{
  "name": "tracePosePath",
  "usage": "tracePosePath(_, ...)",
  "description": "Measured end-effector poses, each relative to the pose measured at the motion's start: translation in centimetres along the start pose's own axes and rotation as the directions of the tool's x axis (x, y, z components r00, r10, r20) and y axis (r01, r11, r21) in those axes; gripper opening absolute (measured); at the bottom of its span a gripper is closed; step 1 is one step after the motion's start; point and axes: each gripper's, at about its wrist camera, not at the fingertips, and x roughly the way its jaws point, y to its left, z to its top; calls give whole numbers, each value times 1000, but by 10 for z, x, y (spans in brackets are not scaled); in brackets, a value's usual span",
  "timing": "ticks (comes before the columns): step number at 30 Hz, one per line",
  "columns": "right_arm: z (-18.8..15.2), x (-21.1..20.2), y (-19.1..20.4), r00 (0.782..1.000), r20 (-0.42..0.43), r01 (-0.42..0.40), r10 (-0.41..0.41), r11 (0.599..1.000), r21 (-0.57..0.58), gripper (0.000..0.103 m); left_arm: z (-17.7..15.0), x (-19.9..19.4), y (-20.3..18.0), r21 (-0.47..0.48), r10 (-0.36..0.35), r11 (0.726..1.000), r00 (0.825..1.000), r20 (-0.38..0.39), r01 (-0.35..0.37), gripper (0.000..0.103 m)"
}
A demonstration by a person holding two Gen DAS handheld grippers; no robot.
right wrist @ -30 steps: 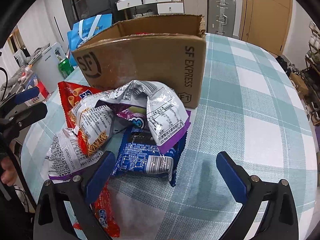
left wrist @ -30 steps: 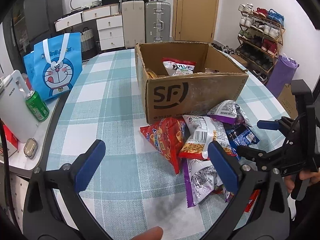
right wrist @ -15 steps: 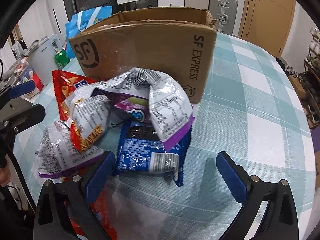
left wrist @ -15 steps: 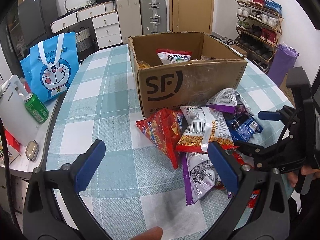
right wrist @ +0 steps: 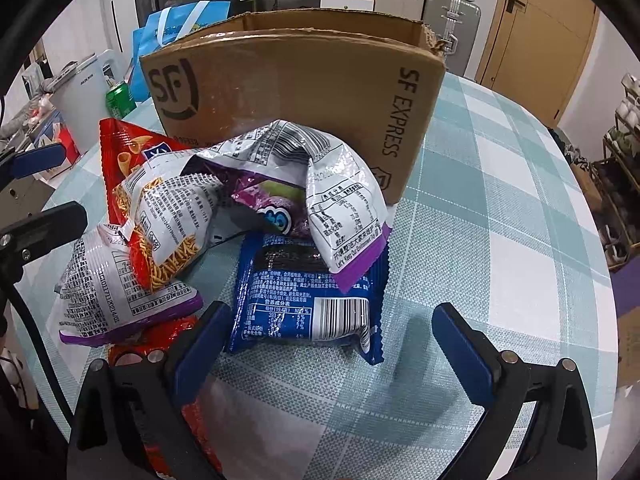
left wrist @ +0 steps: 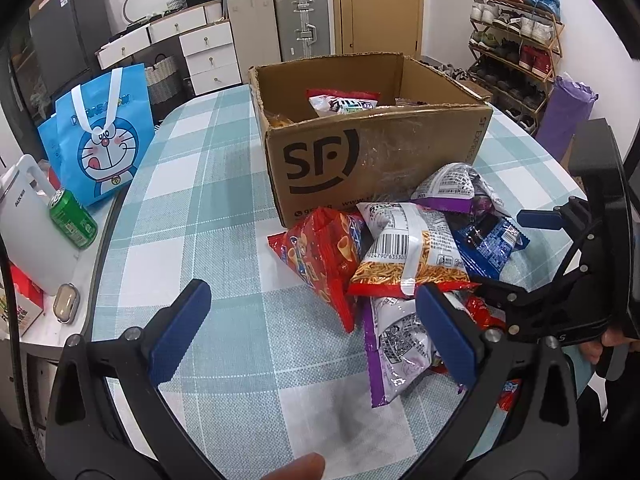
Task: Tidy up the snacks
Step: 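Move both grippers back to the remaining snacks, right toward the blue packet, then grasp the blue packet with the right gripper while the left grasps the silver chip bag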
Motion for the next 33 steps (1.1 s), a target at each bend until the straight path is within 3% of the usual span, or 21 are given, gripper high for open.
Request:
tracePosePath(5,0,-2,-2,999,2,-41,41,999,-9,76,-1,-1,-1,10,-13,1000,1000,-4,13,102)
tracePosePath(8,-1,-6,2,999,9,-39,40,999,-30,71,-1,-2,-3,16,-19,1000,1000,-4,19,102)
tracePosePath(16,-4,-18,10,998,39,-52,55,996,-70,44,-2,-3,-5,32,-32,999,999,-7,33,102)
tracePosePath(33,0,-61,-10,973,141,-173,182,982,-76,42,-9,-6,-28,105,-139,984,990,-41,142,102)
